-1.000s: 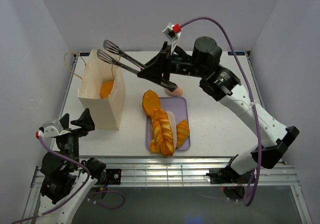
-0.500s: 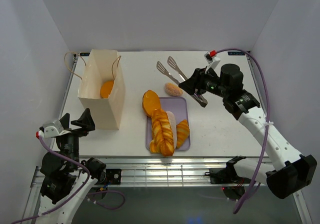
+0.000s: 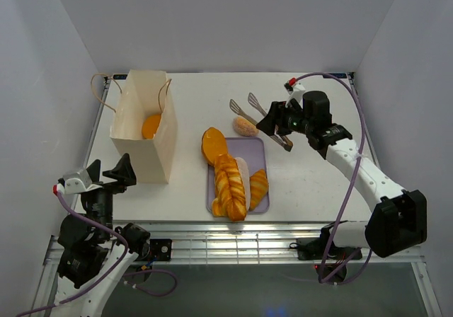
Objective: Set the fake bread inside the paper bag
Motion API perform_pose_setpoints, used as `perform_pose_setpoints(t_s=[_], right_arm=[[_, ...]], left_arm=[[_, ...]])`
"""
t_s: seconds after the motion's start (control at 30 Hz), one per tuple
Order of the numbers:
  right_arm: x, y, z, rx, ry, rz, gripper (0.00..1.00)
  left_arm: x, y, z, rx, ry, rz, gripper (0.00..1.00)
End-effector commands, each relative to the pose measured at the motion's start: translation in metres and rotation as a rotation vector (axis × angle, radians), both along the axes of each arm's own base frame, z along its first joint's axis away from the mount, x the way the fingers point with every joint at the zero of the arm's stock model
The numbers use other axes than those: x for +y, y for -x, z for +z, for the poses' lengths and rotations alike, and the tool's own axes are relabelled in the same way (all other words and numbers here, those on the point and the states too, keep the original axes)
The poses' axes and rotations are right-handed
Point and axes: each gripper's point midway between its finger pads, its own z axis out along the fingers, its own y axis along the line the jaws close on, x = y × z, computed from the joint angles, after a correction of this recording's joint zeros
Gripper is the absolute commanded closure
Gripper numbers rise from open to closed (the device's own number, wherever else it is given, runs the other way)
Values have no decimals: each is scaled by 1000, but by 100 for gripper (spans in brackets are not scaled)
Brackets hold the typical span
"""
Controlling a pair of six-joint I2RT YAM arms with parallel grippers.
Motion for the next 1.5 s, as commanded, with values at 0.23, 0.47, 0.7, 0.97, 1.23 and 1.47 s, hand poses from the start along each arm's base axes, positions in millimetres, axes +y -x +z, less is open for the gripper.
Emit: perform_pose_setpoints(t_s=[0.23,0.47,0.7,0.97,1.23,1.47], right_arm=[[-7,-42,-23,-70,150,-29,35],[-13,-48,-56,-24,223,-39,36],[-8,-48,-77,22,228,0,36],[-7,-50,-96,71,234,14,36],[-5,-49,-109,113,221,29,40],[-4,-50,-103,112,199,38,54]], left_arm=[[-1,6,4,-39,-1,-26,2],[-2,6,4,-40,-5,-31,2],[-2,7,5,-45,-3,-29,2],[-3,6,4,-41,-7,-34,2],[-4,6,5,-45,-7,-39,2],[-4,7,5,-47,-5,-41,2]])
